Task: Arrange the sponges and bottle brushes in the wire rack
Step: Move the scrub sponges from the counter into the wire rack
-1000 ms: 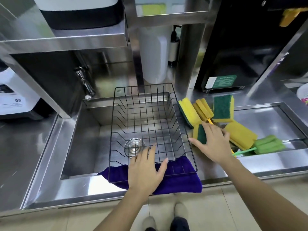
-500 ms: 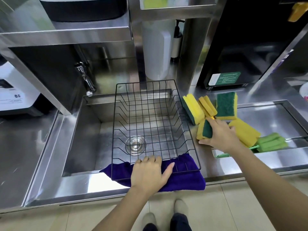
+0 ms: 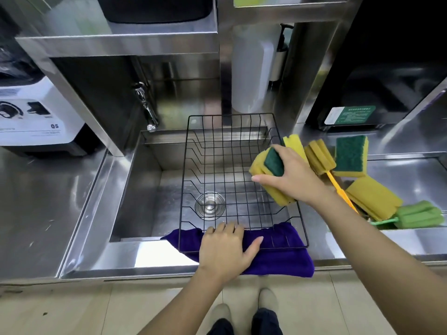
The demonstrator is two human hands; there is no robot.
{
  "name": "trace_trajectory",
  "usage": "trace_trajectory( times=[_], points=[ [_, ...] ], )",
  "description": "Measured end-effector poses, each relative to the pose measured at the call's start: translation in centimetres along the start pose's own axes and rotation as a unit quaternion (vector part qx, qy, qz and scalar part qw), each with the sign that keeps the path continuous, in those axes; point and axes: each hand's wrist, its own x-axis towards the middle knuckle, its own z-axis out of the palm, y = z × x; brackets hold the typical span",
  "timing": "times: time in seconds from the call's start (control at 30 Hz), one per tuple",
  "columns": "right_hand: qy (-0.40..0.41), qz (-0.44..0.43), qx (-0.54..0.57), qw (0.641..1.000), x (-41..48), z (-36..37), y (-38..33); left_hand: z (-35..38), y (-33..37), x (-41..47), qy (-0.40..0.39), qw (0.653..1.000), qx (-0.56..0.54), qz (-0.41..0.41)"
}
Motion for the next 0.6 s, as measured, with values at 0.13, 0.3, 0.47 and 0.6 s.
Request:
trace_trajectory(
  times=[0.13,0.3,0.47,0.6],
  points=[
    [-0.089,-0.017,-0.083,0.992,0.7,4.4,-0.7,-0.4,-0.9,-0.9,0.003,1.0,0.012,-0.015],
    [-0.241,0.02,-0.142,0.96,0.9,8.3,0.5,-0.8,-1.8,-2.0,0.014,1.0,0.01,-0.02],
    [-0.312,0.075,-0.075,0.944,1.8,8.4,1.2,-0.9,-2.2,-2.4,0.009,0.999,0.017,-0.027],
    [-0.284,0.045,-0.048,0.957,2.1,8.5,0.6,-0.7,-2.4,-2.5,0.013,1.0,0.011,-0.024]
  ],
)
